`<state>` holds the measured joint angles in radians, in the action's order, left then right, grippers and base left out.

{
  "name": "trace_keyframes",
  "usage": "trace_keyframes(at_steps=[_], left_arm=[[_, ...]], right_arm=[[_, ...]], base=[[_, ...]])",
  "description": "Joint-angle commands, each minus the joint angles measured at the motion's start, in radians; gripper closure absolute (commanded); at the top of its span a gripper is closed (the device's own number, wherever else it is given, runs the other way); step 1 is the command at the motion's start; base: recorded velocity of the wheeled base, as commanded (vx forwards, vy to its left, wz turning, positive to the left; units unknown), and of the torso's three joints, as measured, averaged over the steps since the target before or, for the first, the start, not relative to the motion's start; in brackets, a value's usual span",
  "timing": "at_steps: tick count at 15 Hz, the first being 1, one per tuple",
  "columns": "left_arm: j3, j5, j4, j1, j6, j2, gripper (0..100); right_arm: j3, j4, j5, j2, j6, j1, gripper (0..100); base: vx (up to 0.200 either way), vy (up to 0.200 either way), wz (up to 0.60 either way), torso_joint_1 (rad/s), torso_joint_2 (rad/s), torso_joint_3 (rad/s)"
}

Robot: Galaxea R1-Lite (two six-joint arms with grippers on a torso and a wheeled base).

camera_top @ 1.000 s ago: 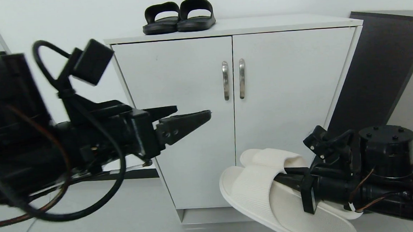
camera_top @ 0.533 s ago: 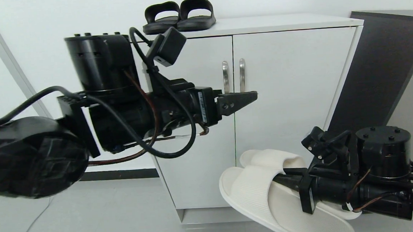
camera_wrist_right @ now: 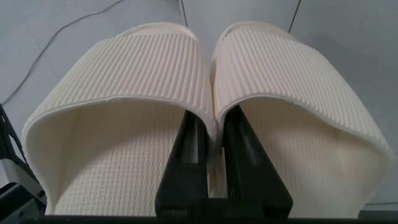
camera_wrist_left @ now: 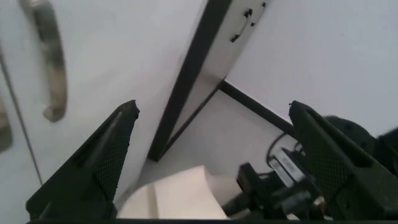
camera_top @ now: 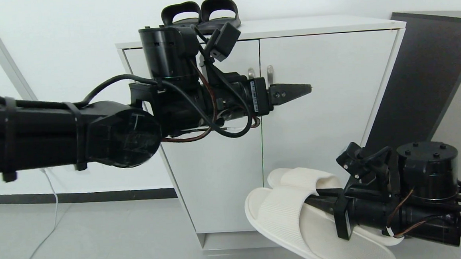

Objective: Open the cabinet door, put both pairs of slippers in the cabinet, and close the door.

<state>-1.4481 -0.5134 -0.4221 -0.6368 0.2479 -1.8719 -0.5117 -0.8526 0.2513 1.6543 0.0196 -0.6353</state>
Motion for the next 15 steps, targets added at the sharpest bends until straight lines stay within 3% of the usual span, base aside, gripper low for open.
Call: trace_keyframes(at_steps=[1,3,8,15], left_arm=[[-0.06,0.01,0.0,0.02,0.002,-0.079,0],[-0.109,0.072,0.0,0.025,0.002,-0.124,0],[-0.149,0.145,0.002,0.028,0.002,-0.142,0],[-0.209,0.161,0.04,0.051,0.001,-0.173,0]], right_arm=[[0.001,0.0,0.0,0.002,0.0,0.0,100],[0.001,0.0,0.0,0.007,0.0,0.0,100],[-0.001,0.0,0.0,0.01,0.0,-0.001,100],[0.001,-0.002,0.0,0.025,0.0,-0.001,100]], base=[[0.0,0.0,0.0,0.0,0.0,0.0],[0.0,0.0,0.0,0.0,0.0,0.0],[0.0,0.0,0.0,0.0,0.0,0.0],[0.0,0.0,0.0,0.0,0.0,0.0]])
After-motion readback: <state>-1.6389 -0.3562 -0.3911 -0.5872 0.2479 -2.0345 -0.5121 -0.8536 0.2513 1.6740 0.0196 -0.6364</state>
